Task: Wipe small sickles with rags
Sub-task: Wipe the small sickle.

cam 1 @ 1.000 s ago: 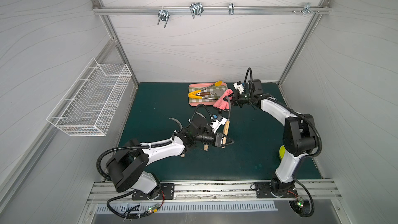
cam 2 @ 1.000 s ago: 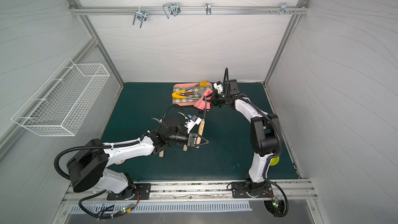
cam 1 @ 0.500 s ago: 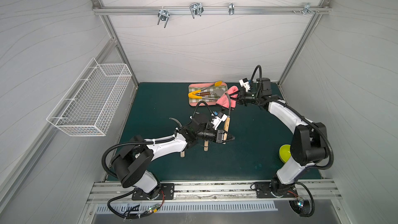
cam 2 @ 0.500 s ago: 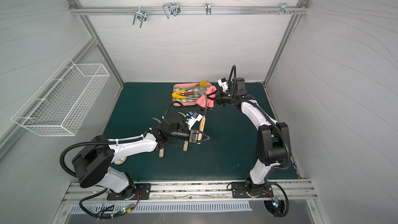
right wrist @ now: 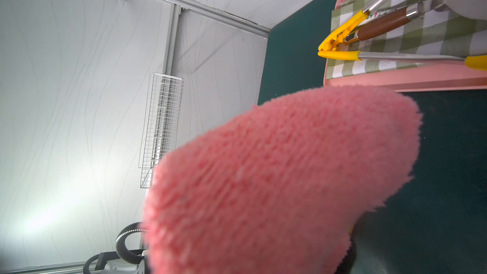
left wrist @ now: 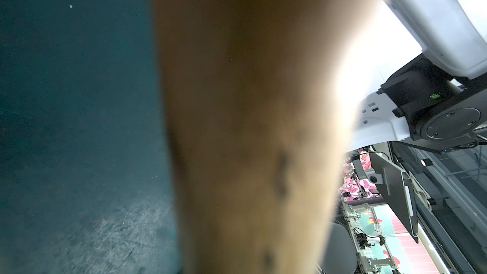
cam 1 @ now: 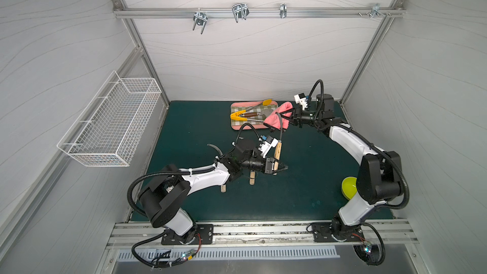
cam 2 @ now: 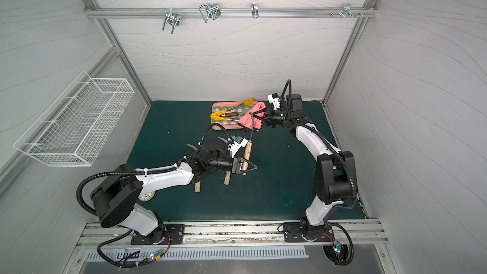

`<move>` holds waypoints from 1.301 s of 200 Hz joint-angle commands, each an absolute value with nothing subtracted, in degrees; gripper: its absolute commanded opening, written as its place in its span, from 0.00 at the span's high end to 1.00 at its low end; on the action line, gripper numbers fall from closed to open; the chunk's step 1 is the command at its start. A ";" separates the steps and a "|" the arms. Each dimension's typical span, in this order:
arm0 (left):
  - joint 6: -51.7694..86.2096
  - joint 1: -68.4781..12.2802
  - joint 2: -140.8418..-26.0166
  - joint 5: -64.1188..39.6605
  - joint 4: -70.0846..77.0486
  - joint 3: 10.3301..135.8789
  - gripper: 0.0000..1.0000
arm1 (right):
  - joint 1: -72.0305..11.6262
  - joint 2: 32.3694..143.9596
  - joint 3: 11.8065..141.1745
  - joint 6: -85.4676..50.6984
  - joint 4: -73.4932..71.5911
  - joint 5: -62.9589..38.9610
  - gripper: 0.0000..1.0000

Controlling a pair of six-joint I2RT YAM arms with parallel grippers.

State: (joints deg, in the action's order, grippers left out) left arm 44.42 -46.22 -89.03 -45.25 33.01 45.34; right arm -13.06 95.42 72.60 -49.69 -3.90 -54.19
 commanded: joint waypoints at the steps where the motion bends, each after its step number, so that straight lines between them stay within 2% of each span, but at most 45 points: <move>1: 45.37 -46.21 -90.09 -46.54 37.01 46.22 1.00 | -12.59 92.97 71.44 -52.97 -12.32 -56.84 0.96; 63: 45.66 -45.99 -92.13 -46.76 37.00 47.96 1.00 | -12.65 87.66 69.22 -47.02 -7.40 -58.02 0.96; 135: 47.22 -44.87 -95.44 -48.05 39.54 49.29 1.00 | -13.00 80.70 64.18 -46.18 -6.09 -59.40 0.96; 187: 47.25 -44.15 -98.33 -48.97 39.62 51.22 1.00 | -16.31 75.45 62.17 -43.51 -1.65 -58.56 0.96; 221: 47.69 -42.21 -98.76 -49.48 39.50 52.75 1.00 | -17.54 71.29 60.26 -39.62 4.85 -55.21 0.96; 260: 46.02 -41.56 -96.79 -49.75 36.16 55.06 1.00 | -17.44 68.13 61.80 -29.63 22.63 -39.71 0.98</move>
State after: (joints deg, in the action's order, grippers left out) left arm 44.36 -42.83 -96.88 -51.22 39.70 51.62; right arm -15.84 71.46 60.38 -37.08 9.26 -44.12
